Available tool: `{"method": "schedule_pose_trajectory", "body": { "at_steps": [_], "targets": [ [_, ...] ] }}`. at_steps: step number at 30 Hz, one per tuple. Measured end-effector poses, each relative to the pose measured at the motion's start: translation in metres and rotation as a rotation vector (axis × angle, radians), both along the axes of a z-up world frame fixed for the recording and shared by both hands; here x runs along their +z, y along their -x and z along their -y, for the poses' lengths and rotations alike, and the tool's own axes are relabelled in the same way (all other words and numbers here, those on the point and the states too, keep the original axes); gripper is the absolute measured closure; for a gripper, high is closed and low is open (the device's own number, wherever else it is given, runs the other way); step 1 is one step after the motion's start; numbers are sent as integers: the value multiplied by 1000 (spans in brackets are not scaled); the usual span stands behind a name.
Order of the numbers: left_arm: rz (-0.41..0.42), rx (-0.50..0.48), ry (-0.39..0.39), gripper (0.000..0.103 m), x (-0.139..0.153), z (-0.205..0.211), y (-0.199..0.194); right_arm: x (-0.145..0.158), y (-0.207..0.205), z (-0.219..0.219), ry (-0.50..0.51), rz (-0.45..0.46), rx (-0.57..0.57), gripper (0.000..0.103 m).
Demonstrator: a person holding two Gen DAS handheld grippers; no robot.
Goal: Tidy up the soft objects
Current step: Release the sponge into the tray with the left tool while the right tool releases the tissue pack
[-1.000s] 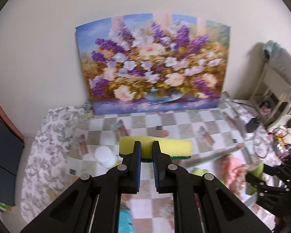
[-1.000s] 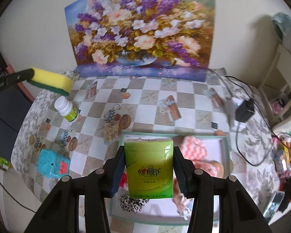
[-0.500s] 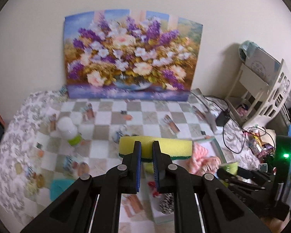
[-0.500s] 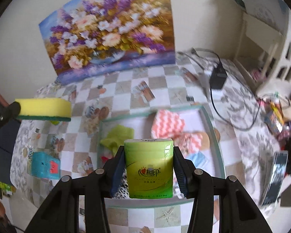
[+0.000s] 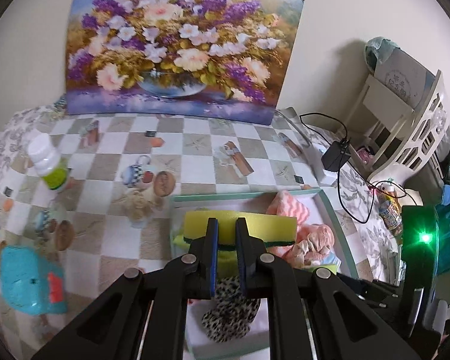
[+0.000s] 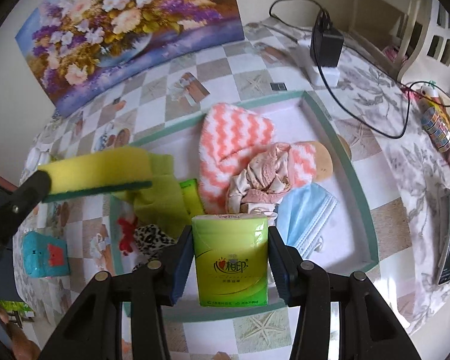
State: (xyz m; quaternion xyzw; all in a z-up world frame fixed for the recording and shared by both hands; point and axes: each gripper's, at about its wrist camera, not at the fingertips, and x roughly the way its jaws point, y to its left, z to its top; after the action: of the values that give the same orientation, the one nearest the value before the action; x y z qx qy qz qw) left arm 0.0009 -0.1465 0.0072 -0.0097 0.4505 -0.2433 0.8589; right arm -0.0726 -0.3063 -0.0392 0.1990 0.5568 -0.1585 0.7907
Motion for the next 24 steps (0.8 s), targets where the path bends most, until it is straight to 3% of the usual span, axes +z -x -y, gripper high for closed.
{"method": "schedule_pose_trajectory", "body": {
  "at_steps": [6, 10, 24],
  "targets": [
    [-3, 36, 38, 92, -14, -2, -15, -14, -11, 4, 7, -43, 8, 53],
    [-19, 23, 19, 91, -25, 1, -14, -23, -15, 2, -2, -65, 21, 53],
    [-205, -23, -48, 91, -62, 7, 10, -29, -8, 3, 12, -111, 34, 53]
  ]
}}
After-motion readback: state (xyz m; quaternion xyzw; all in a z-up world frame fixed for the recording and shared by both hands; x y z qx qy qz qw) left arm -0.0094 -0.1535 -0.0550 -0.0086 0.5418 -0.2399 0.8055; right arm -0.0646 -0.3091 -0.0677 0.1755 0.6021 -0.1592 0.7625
